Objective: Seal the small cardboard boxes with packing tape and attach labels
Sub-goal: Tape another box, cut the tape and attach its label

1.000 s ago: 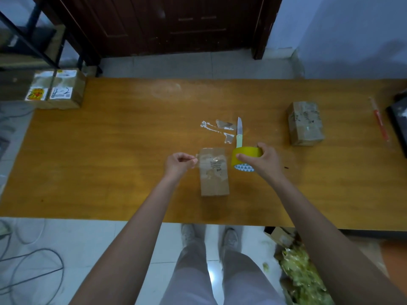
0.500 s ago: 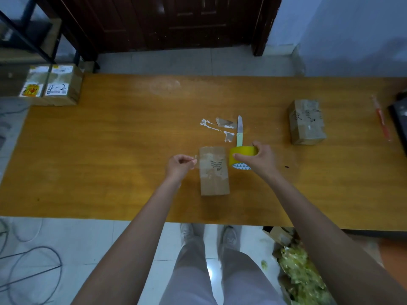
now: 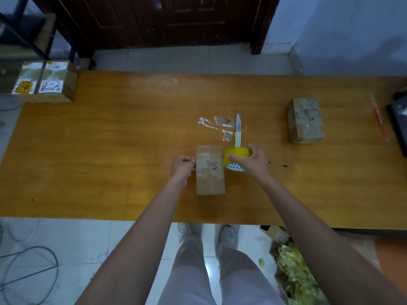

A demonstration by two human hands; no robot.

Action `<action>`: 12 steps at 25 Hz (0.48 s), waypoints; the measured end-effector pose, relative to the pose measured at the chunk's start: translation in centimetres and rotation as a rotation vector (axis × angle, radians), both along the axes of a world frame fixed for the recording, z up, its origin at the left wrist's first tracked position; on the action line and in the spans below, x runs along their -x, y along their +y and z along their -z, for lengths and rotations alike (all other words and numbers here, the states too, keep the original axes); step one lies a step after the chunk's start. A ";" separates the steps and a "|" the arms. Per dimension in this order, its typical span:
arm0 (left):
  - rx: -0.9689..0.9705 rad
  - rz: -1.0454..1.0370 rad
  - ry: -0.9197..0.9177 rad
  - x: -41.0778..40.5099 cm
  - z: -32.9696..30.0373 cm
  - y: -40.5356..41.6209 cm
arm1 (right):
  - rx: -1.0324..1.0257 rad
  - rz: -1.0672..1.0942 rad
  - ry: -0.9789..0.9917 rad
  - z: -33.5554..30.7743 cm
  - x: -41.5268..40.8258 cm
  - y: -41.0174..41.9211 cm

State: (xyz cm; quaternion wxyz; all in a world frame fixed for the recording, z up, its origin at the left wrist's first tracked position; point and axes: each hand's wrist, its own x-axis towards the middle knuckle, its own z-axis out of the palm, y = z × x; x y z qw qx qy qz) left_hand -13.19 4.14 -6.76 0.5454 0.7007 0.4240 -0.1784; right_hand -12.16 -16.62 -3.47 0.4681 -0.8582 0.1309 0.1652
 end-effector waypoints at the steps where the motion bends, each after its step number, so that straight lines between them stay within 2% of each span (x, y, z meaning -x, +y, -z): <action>1: -0.008 -0.002 -0.009 0.1 0.1 -0.1 | 0.006 0.008 0.001 0.0 0.1 0.1; 7: -0.298 0.200 -0.141 1.8 -0.1 -0.8 | -0.007 0.033 0.006 0.6 1.7 0.1; 9: -0.303 0.219 -0.173 2.8 -0.3 -1.0 | -0.032 0.053 0.014 0.8 2.2 0.1; 12: -0.201 0.224 -0.185 3.9 -0.2 -0.8 | -0.062 0.076 0.033 0.8 2.4 0.1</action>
